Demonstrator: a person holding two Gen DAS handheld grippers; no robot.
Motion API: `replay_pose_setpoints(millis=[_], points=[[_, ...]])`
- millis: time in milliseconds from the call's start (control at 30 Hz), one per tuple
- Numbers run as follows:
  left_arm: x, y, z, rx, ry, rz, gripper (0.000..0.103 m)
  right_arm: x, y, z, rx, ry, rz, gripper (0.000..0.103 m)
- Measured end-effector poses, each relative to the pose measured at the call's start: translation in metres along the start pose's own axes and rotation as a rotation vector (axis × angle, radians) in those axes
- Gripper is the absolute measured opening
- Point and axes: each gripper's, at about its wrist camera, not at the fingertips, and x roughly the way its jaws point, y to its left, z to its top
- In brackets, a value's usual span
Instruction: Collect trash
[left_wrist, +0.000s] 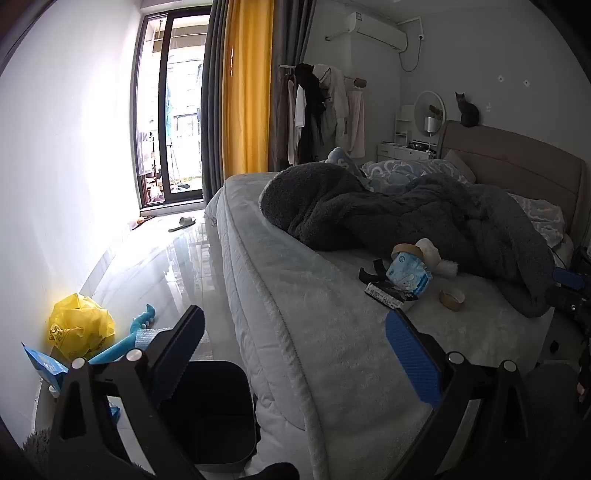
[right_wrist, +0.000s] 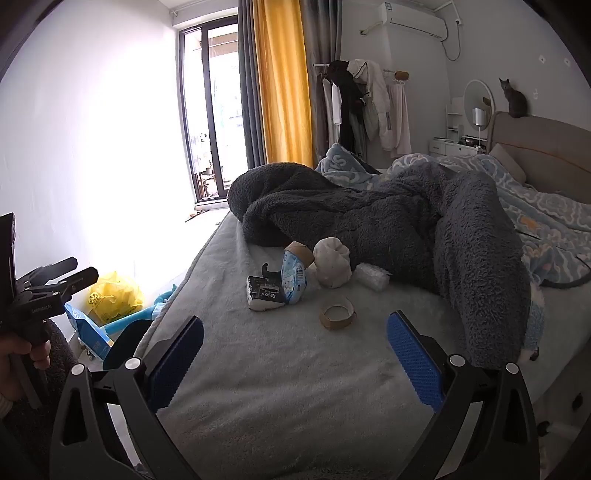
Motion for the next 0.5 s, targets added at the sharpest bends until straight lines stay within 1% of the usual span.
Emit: replay_pose_setpoints(millis=[500], points=[[0.0001,0.0000,0.0000,0.000,0.003,0.000,0.100,0.0005,0.0004,-0.0001,0.001,0.004,0.000,0.100]])
